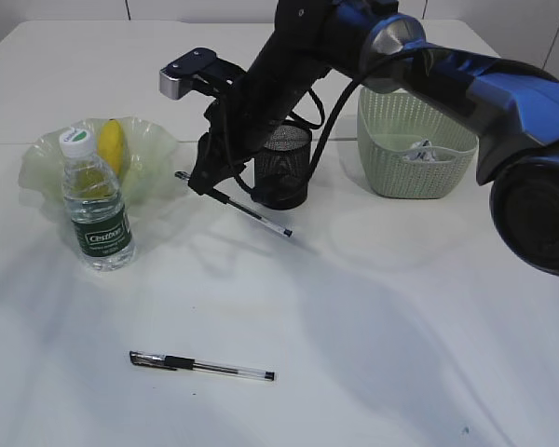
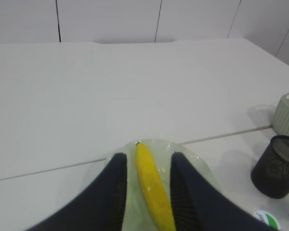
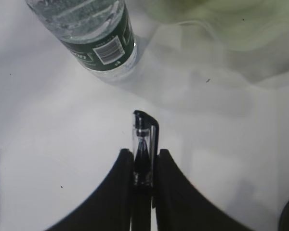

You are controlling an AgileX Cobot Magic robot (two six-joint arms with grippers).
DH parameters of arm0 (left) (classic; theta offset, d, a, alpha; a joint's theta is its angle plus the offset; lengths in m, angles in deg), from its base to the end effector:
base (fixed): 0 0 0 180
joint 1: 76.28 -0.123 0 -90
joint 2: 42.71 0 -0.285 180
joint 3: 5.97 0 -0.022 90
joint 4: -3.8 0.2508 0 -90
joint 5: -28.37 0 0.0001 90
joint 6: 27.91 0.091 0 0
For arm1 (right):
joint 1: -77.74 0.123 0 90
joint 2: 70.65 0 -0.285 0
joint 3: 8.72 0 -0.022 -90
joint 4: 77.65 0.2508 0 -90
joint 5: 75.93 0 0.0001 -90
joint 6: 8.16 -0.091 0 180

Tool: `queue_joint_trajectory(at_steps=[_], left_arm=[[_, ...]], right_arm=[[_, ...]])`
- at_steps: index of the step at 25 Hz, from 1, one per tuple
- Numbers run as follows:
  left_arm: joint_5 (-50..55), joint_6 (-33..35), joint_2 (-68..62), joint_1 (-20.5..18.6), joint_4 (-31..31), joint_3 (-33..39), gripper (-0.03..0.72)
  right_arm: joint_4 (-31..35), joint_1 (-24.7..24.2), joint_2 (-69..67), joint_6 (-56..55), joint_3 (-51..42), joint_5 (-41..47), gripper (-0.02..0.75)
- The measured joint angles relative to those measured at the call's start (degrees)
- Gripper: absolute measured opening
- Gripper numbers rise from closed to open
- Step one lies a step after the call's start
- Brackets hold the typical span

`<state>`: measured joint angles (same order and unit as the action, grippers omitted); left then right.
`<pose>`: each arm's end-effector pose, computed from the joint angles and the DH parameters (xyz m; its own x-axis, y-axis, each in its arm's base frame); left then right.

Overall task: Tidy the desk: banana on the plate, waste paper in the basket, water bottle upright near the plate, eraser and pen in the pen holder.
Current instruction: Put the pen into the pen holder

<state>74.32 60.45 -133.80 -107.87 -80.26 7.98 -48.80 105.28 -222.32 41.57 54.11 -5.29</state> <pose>0.3004 0.1083 0.3412 -0.2810 -0.0746 -0.9568 0.2370 0.9607 -0.1445 0.4532 0.2831 0.2107 -0.2695 -0.7776 -0.5681 -0.9580 0.2766 0.0758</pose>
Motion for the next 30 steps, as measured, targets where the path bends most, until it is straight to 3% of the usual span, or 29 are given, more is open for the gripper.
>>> queue_joint_trajectory(at_steps=[6, 23, 30], left_arm=[[-0.28, 0.00, 0.00, 0.00, -2.95, 0.00, 0.214], [-0.49, 0.00, 0.00, 0.00, -2.95, 0.00, 0.214], [-0.61, 0.00, 0.00, 0.00, -2.95, 0.00, 0.214]], right_arm=[[1.73, 0.00, 0.00, -0.13, 0.13, 0.00, 0.061], [1.95, 0.00, -0.05, 0.22, 6.98, -3.24, 0.061], [5.24, -0.87, -0.05, 0.34, 9.68, -3.88, 0.061]])
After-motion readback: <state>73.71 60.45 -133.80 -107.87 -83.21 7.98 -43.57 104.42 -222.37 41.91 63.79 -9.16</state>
